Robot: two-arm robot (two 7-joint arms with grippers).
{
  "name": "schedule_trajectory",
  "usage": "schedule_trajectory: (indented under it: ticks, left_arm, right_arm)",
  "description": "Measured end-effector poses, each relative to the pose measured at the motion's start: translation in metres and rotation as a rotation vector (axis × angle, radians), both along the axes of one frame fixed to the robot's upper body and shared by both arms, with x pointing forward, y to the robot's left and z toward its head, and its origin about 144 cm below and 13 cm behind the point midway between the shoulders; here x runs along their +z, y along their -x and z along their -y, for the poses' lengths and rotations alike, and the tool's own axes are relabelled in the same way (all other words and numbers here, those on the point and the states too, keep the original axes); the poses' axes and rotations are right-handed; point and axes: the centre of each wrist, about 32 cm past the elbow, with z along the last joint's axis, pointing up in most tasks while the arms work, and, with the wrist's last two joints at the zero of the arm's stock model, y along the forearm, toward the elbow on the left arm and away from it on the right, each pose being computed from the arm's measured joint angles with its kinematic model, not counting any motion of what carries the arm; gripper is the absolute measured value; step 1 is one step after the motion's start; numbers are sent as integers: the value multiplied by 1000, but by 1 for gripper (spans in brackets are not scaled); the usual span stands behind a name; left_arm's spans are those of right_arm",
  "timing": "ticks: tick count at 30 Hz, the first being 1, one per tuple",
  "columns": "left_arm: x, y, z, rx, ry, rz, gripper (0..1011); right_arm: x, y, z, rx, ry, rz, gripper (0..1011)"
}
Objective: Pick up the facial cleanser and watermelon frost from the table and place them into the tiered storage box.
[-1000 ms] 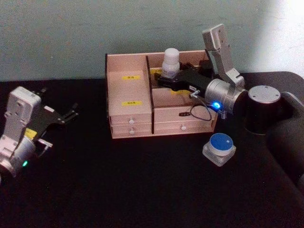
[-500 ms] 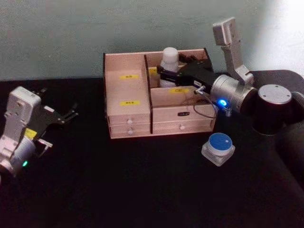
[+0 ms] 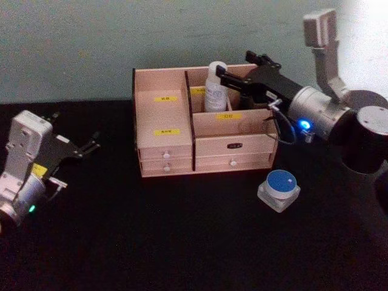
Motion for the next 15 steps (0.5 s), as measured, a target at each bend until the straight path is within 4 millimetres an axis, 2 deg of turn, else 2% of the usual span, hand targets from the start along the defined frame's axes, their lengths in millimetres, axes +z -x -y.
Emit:
schedule_trajectory:
  ticks: [7,15]
  left_arm:
    - [0,0,0,0,0,0,1001]
    - [0,0,0,0,0,0,1001]
  right_arm:
    - [2,29,24,7,16,12,1000]
    - [-5,64,48,28,63,-7,1000]
